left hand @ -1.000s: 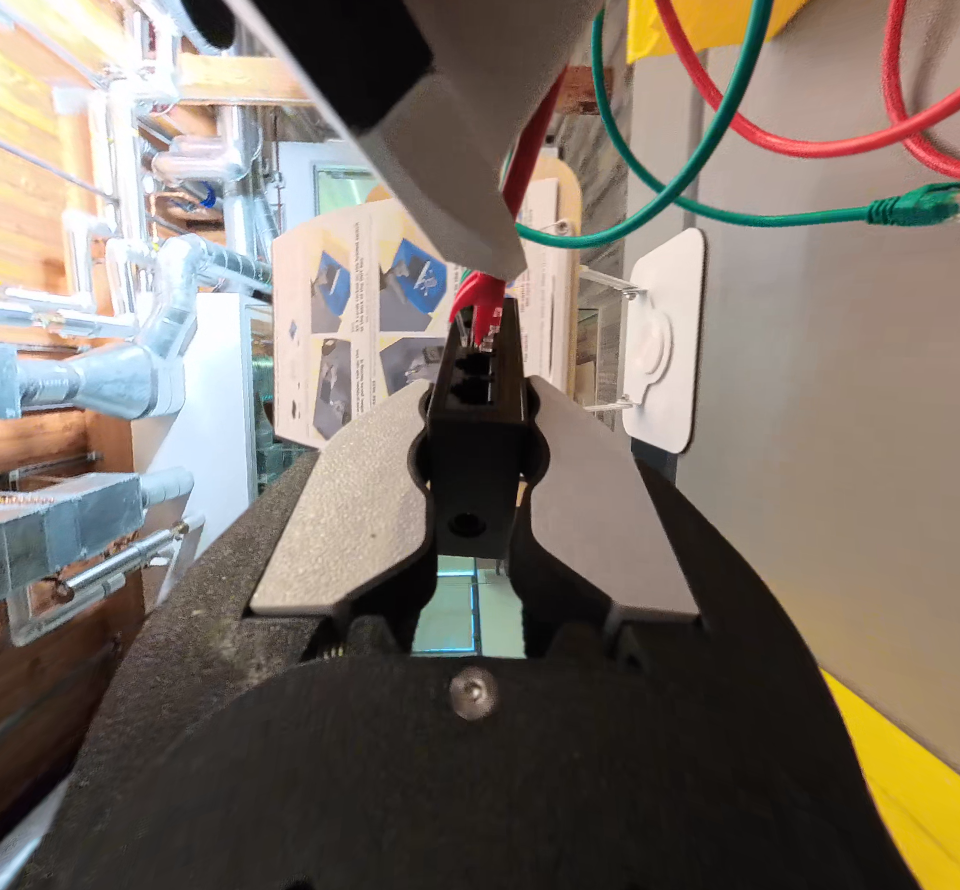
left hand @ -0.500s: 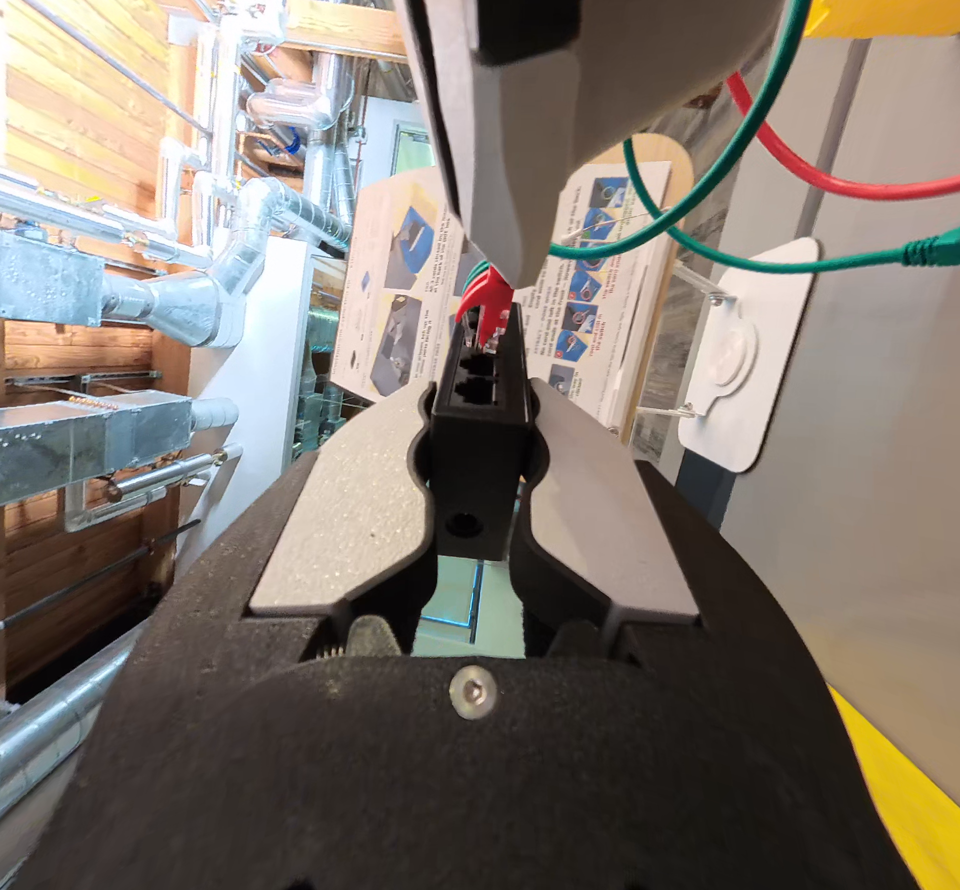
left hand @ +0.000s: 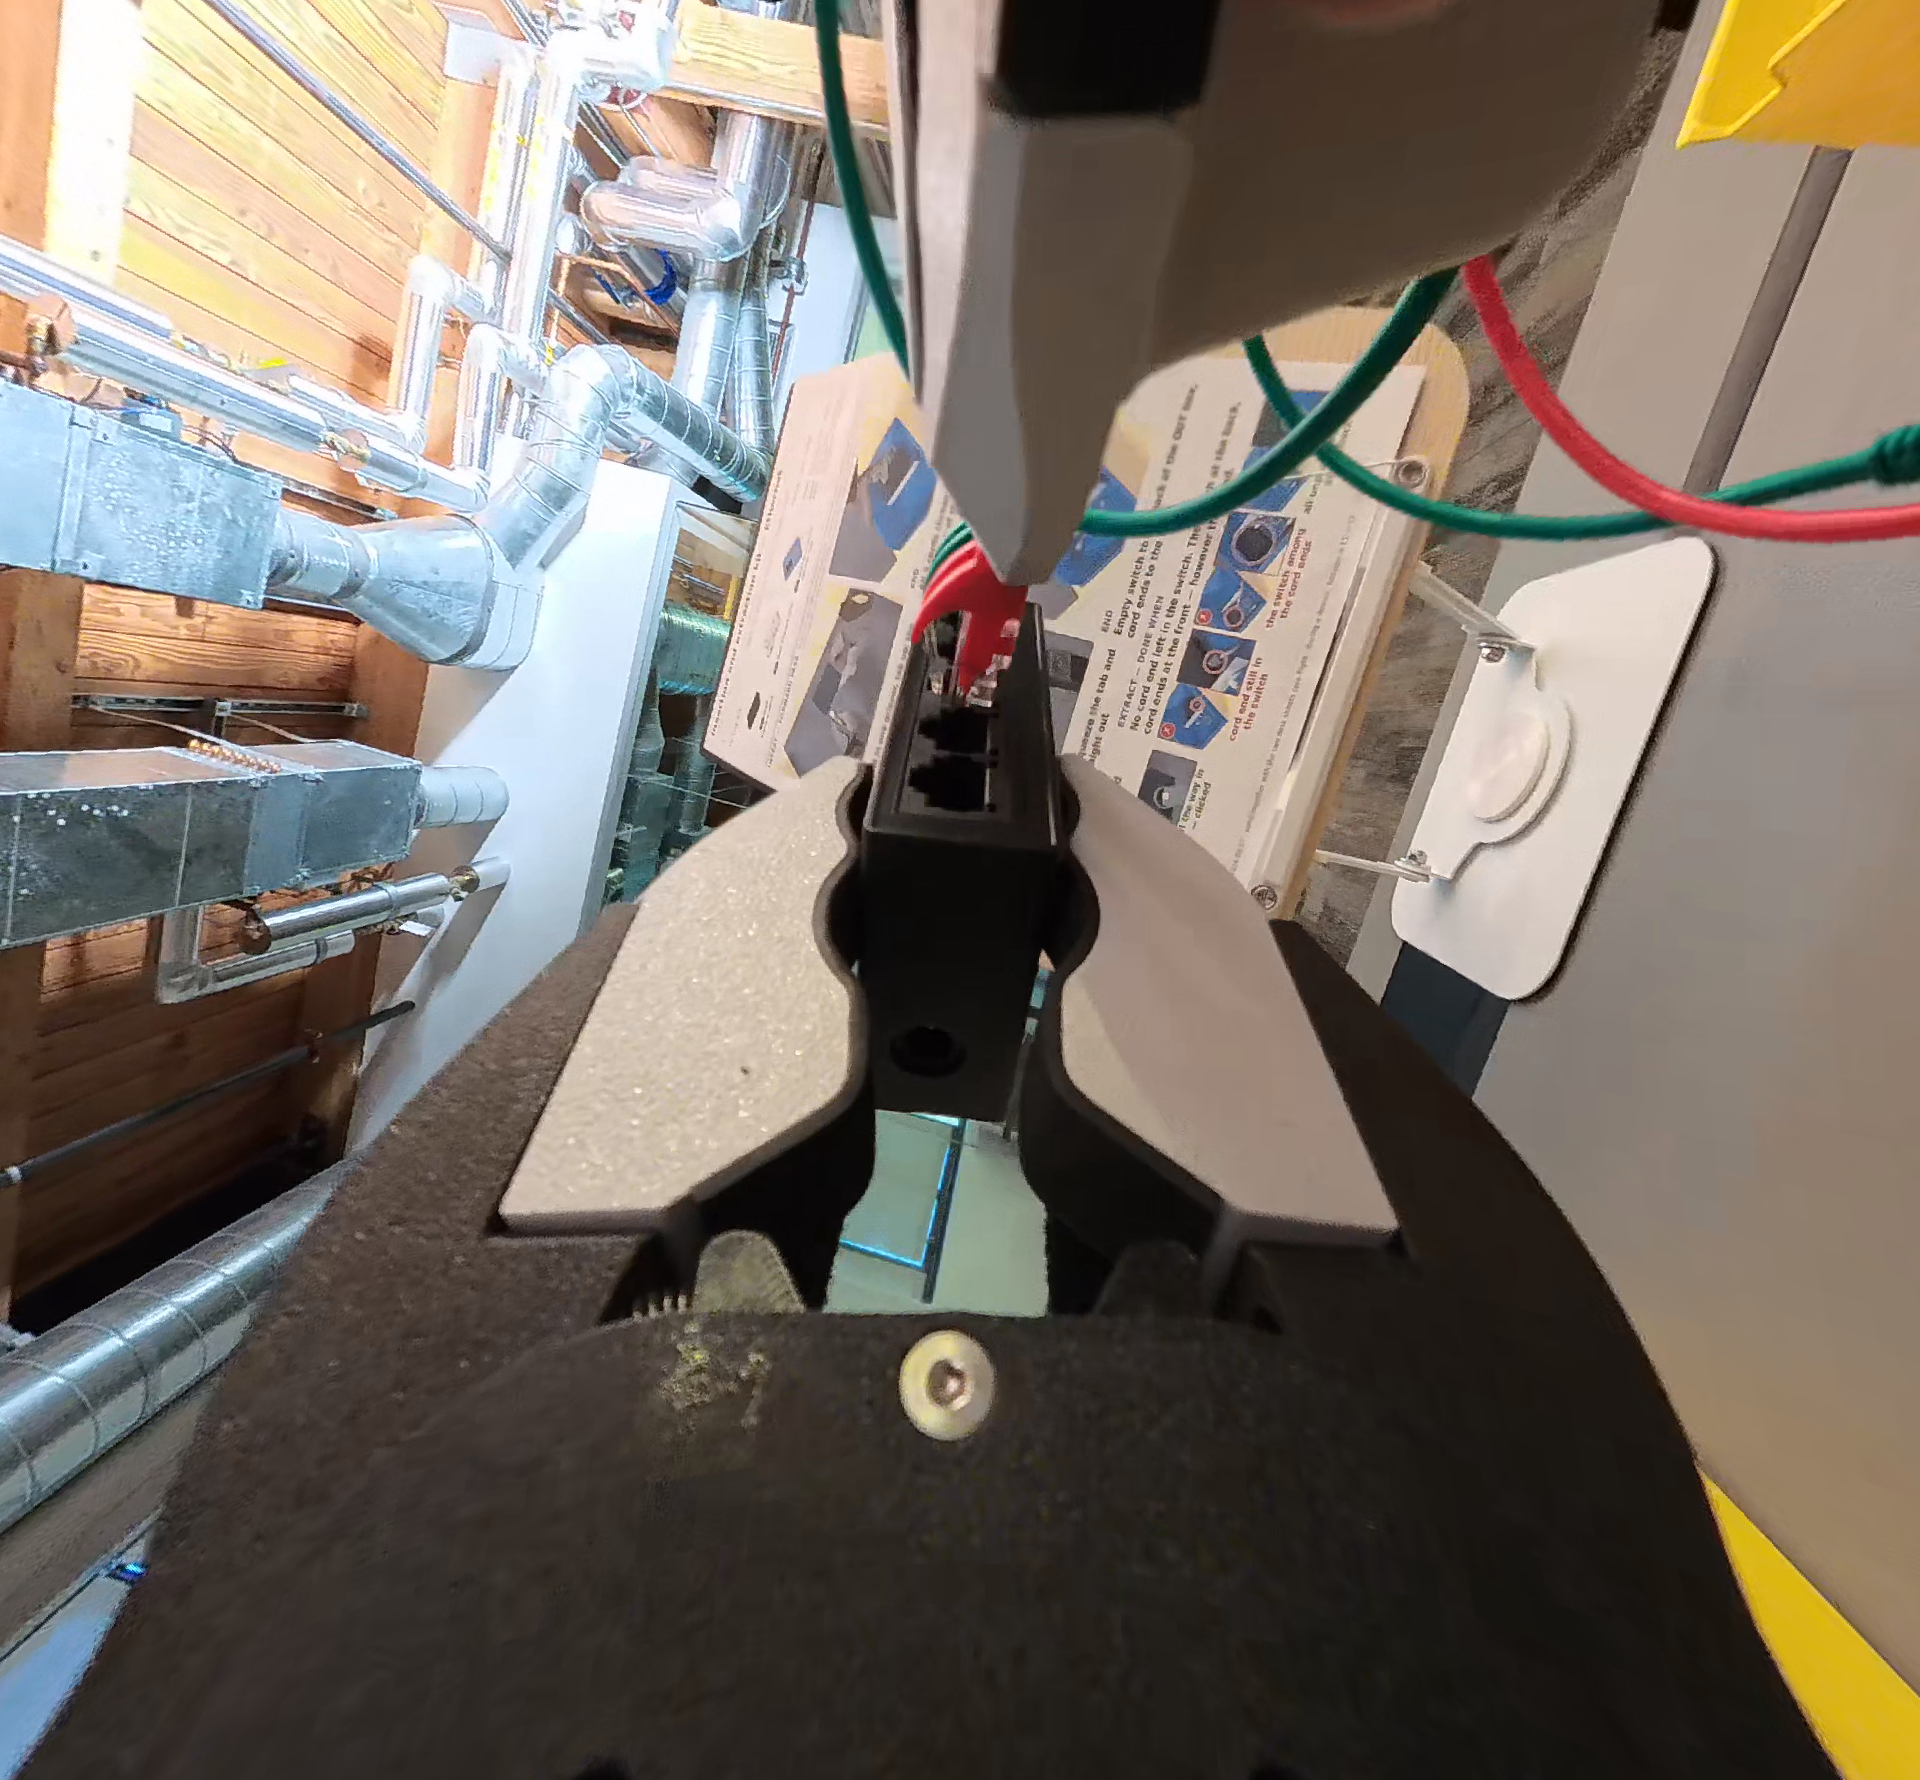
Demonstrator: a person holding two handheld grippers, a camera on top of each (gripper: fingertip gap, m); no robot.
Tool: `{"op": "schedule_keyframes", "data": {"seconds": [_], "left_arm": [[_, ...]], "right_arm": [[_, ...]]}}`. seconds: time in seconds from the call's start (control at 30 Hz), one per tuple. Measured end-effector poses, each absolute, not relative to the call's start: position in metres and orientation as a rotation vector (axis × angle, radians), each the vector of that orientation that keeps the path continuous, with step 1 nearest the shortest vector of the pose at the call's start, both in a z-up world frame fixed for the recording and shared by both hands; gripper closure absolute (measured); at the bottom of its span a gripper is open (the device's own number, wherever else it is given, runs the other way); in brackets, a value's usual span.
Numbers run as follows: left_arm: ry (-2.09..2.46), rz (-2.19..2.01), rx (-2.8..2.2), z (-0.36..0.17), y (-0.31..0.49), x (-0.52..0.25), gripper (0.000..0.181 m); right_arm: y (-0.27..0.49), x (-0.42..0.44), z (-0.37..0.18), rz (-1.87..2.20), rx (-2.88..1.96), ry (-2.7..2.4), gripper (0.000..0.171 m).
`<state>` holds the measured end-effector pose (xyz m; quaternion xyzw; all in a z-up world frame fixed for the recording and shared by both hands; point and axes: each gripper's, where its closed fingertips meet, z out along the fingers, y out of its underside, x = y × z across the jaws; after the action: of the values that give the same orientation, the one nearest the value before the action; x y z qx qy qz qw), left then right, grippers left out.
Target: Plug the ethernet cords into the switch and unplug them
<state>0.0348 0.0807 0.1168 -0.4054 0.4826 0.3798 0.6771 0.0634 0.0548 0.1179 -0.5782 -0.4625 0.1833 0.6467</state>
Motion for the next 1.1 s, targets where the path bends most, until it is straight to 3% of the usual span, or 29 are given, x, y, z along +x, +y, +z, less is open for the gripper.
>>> {"op": "schedule_keyframes", "data": {"seconds": [0.87,1.1], "left_arm": [[1.098,0.692,-0.841,0.125,0.061,0.047,0.153],[0.916,0.579,-0.863,0.154,0.051,0.035,0.140]], "right_arm": [[0.042,0.065,0.127,0.545,-1.356,-1.039,0.159],[0.032,0.051,0.150,0.373,-1.149,-0.945,0.159]]}}
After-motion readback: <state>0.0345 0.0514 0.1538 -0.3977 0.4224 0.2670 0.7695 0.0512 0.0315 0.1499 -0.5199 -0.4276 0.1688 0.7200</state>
